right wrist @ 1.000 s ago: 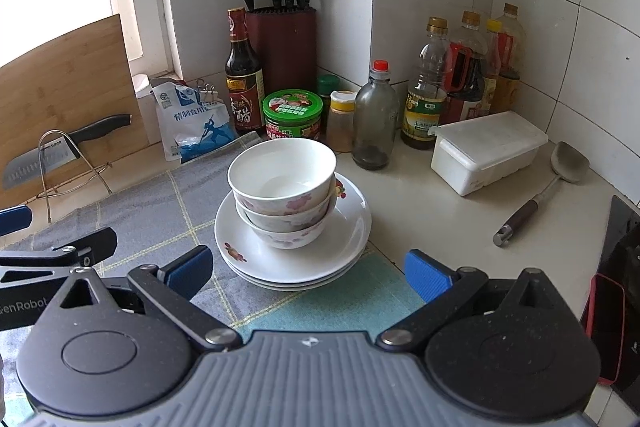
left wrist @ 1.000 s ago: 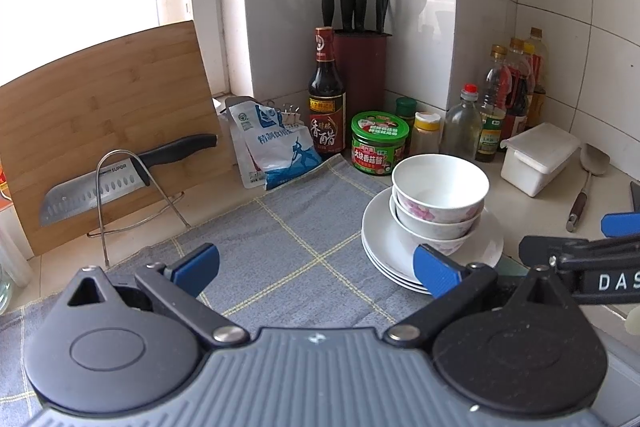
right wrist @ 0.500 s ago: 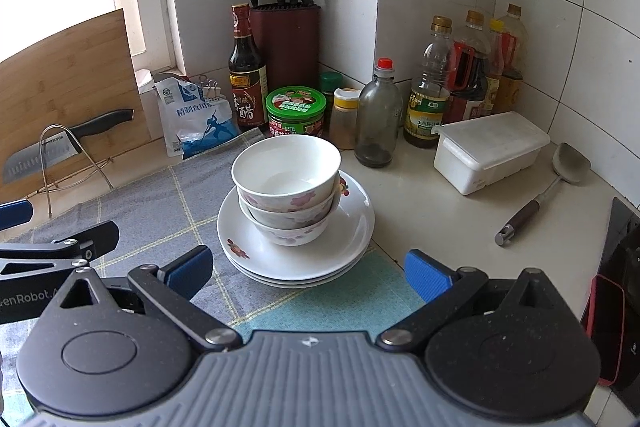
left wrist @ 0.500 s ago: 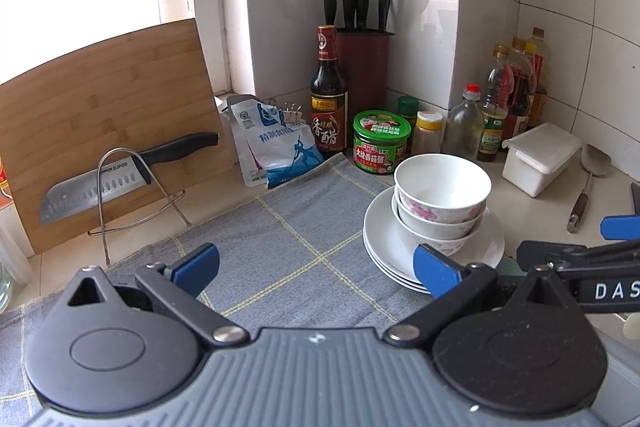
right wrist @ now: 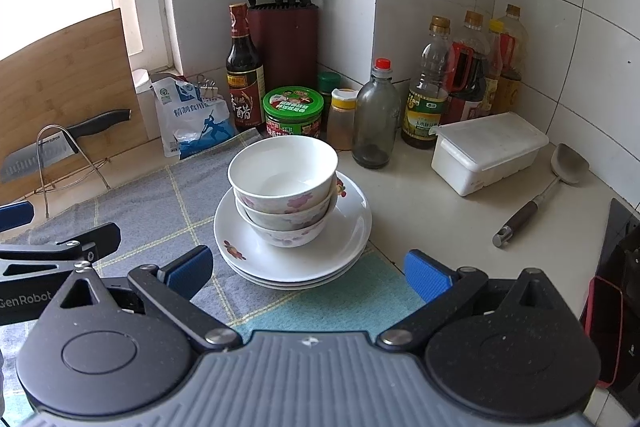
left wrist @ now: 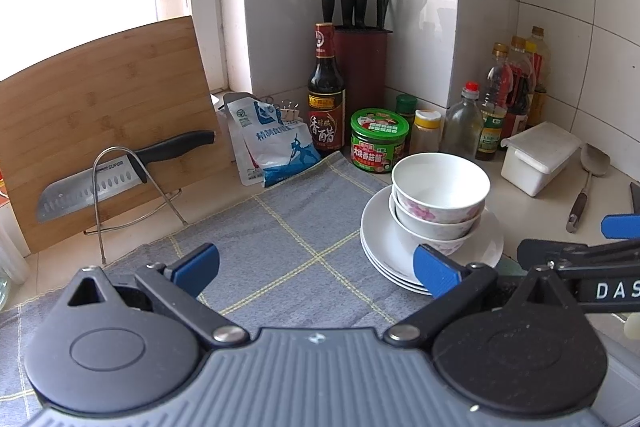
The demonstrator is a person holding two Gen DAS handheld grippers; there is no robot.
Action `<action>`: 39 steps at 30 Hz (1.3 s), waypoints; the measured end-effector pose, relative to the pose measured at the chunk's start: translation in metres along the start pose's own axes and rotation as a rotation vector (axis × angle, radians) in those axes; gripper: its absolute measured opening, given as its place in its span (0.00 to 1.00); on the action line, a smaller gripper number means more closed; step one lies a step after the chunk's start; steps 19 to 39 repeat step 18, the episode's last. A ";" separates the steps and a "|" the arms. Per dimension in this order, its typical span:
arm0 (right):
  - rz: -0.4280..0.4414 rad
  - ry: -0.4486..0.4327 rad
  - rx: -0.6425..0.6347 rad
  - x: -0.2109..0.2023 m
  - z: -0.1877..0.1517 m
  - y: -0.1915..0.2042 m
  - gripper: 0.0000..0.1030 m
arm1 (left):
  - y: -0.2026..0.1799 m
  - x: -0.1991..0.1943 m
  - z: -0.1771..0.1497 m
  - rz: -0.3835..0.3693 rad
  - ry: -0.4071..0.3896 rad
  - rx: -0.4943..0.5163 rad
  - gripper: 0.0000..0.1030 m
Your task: Organize plates and bowls
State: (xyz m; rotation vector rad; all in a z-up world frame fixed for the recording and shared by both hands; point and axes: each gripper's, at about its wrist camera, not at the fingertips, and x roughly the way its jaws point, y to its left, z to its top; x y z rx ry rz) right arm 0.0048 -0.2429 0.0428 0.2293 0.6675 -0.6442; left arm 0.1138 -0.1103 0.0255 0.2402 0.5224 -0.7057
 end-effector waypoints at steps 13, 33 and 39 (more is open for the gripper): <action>-0.002 0.000 -0.001 -0.001 0.000 0.000 1.00 | -0.001 0.001 0.000 -0.003 0.004 0.001 0.99; -0.003 -0.002 -0.001 -0.002 0.001 0.000 1.00 | -0.002 0.000 0.000 -0.001 0.003 0.001 0.99; -0.003 -0.002 -0.001 -0.002 0.001 0.000 1.00 | -0.002 0.000 0.000 -0.001 0.003 0.001 0.99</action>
